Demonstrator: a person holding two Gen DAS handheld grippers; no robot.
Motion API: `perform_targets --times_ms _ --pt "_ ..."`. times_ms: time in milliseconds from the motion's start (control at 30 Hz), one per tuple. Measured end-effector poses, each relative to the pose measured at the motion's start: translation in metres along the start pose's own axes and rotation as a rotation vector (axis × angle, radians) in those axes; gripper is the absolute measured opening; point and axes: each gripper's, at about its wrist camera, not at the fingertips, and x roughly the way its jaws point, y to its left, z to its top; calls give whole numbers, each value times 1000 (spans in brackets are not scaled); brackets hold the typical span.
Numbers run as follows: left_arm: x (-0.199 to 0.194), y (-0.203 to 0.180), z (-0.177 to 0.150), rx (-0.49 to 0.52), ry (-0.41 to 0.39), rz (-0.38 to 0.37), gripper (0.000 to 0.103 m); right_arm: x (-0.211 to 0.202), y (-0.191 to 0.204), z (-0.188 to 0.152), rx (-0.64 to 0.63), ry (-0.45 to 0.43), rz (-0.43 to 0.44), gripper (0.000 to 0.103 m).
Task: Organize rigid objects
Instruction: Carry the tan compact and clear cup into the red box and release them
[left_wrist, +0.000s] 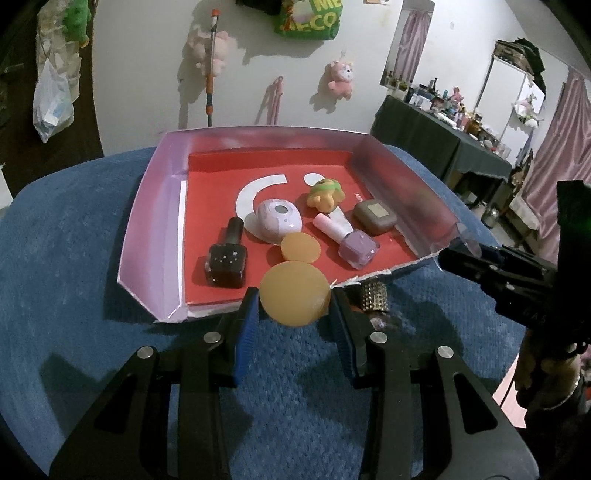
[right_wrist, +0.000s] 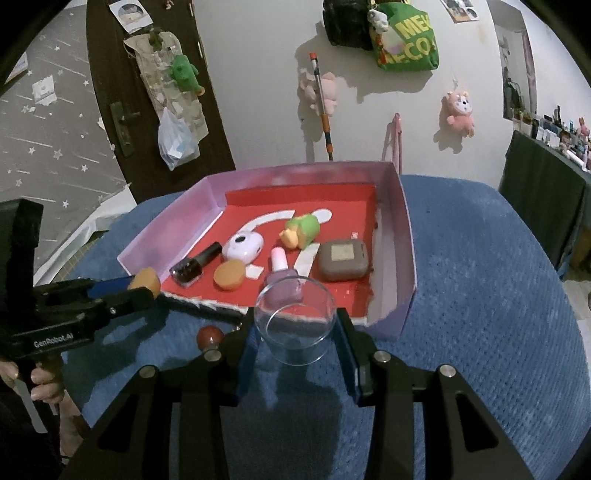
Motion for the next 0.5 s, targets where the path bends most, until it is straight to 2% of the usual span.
perform_targets --times_ms 267,500 --pt "7 4 31 18 -1 -8 36 7 -4 26 -19 -5 3 42" --pt "33 10 81 35 33 -15 36 34 -8 77 -43 21 10 42"
